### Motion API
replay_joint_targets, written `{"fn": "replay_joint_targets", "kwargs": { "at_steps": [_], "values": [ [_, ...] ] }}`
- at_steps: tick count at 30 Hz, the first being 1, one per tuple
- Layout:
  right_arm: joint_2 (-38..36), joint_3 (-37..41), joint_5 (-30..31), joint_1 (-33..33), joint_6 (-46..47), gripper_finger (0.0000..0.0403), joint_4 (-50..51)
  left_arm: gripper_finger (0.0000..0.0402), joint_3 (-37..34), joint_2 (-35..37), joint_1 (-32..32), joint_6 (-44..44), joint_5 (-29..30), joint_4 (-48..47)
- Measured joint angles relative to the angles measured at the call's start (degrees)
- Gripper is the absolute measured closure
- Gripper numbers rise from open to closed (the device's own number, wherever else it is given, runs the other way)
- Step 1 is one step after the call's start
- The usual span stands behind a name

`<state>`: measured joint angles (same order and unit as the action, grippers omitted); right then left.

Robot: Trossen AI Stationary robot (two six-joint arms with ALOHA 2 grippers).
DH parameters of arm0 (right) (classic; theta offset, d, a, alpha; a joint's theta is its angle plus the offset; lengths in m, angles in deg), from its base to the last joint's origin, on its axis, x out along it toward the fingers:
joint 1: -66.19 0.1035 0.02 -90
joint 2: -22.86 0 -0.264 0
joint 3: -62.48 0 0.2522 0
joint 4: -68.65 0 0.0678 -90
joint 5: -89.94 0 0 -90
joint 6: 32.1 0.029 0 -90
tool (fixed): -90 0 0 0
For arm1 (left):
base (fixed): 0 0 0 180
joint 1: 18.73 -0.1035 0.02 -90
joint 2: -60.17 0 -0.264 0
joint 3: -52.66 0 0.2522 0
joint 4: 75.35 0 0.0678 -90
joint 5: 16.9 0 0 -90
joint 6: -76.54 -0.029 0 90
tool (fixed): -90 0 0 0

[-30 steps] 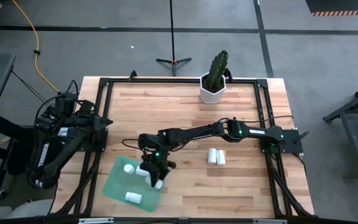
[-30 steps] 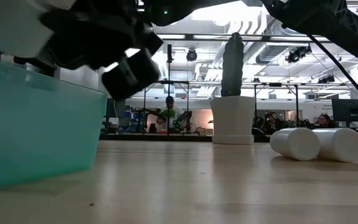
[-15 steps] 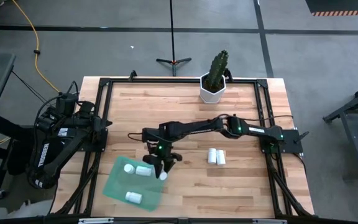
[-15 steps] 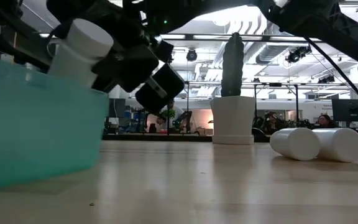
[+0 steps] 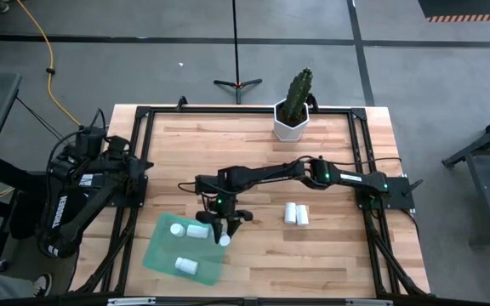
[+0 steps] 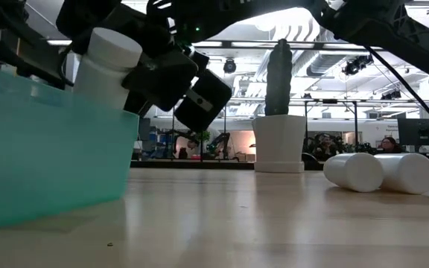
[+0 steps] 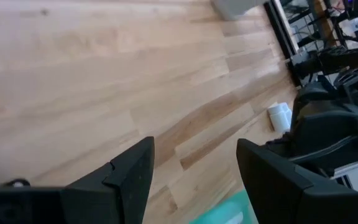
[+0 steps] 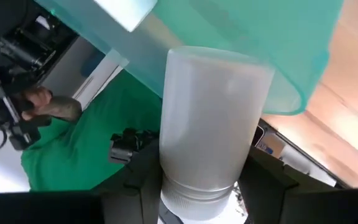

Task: Pick and place pill bottles into a basket
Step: Put the white pill bottle into the green bin

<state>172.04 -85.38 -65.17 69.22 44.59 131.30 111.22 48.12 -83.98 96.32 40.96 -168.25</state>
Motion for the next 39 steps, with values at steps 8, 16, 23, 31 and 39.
{"fn": "replay_joint_targets", "kwargs": {
  "at_steps": [8, 16, 23, 31, 39],
  "values": [
    [0.00, 0.00, -1.20, 0.13, 4.50, 0.0243, 1.22, 0.0140, 0.00, -0.02, -0.01, 0.02, 0.58, 7.87],
    [0.00, 0.00, -1.22, 0.24, 8.71, 0.0243, 0.66, 0.0140, 0.02, -0.04, -0.01, 1.36, -0.03, 13.57],
    [0.00, 0.00, -0.38, 1.51, 11.84, 0.0243, -5.51, 0.0140, 0.02, -0.04, 0.00, 1.78, -0.01, 16.49],
    [2.14, 0.00, -0.41, 3.49, 13.00, 0.0243, -6.76, 0.0140, 0.02, -0.08, -0.01, 3.29, -0.01, 18.73],
    [3.85, -0.11, -1.80, 4.14, 13.53, 0.0243, -9.43, 0.0140, 0.02, -0.09, 0.01, 4.10, -0.31, 18.13]
  ]
}}
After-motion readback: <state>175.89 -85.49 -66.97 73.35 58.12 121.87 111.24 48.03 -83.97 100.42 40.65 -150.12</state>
